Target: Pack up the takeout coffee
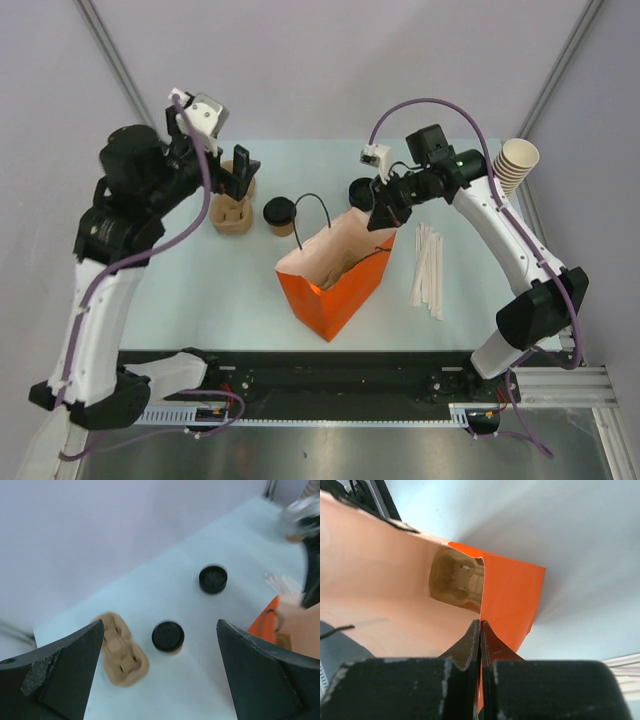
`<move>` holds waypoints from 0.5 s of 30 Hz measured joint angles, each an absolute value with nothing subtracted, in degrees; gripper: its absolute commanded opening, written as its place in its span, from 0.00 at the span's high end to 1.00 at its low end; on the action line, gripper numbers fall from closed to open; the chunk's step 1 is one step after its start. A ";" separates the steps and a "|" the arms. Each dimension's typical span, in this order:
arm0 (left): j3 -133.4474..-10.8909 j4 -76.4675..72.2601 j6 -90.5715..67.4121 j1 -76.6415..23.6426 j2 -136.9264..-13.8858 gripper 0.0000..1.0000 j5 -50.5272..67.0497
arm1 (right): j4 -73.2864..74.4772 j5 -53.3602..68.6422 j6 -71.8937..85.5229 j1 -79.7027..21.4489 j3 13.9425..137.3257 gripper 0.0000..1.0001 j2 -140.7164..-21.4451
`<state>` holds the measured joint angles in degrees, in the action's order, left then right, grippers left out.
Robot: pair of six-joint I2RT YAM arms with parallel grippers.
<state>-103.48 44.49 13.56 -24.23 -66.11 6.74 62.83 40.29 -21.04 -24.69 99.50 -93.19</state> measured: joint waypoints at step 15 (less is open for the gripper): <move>-93.36 47.29 9.85 -15.07 -94.74 0.00 8.95 | 62.30 40.60 -24.08 -21.45 98.24 1.00 -91.15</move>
<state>-93.36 47.29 9.85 -15.07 -94.74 8.95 62.30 40.60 -24.08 -21.45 98.24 -91.15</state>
